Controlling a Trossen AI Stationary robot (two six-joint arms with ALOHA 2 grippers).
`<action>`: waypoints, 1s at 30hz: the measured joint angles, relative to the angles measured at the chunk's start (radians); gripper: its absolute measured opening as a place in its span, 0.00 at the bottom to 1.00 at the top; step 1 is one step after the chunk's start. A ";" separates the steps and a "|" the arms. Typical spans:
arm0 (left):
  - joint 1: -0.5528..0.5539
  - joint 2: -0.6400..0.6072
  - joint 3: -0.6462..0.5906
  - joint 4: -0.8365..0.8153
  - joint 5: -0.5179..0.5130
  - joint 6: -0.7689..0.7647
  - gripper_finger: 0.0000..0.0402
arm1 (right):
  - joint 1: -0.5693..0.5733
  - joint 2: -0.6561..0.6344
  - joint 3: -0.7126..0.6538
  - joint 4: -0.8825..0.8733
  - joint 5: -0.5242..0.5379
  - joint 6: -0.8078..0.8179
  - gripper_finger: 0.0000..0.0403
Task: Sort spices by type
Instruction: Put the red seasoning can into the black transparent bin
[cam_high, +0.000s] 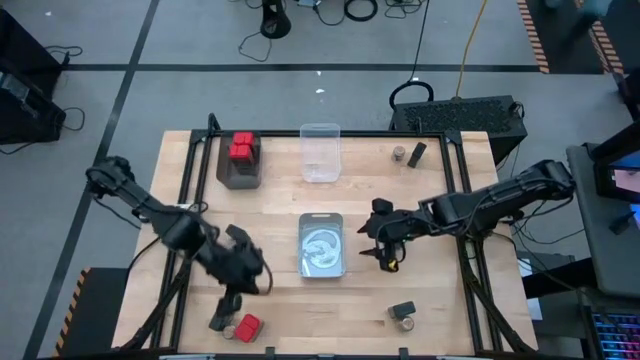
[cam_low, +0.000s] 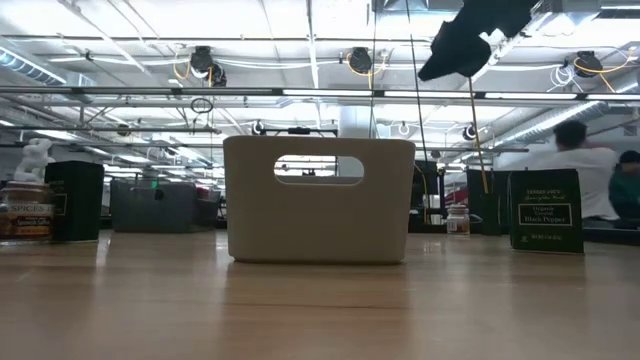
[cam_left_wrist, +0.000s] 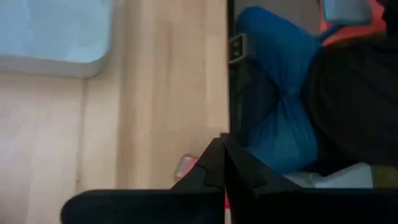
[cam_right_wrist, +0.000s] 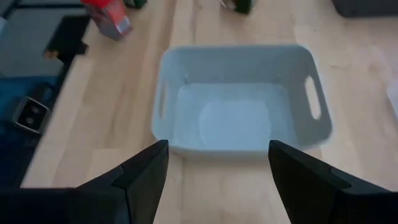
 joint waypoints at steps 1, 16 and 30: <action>-0.019 0.028 0.039 -0.027 -0.015 -0.007 0.00 | 0.008 0.002 0.000 0.017 0.000 0.000 0.64; -0.082 0.394 0.363 -0.257 0.226 -0.646 0.00 | 0.104 0.005 0.000 0.099 0.087 -0.140 0.64; -0.058 0.520 0.366 -0.291 0.215 -0.670 0.07 | 0.103 0.005 0.000 0.116 0.082 -0.281 0.64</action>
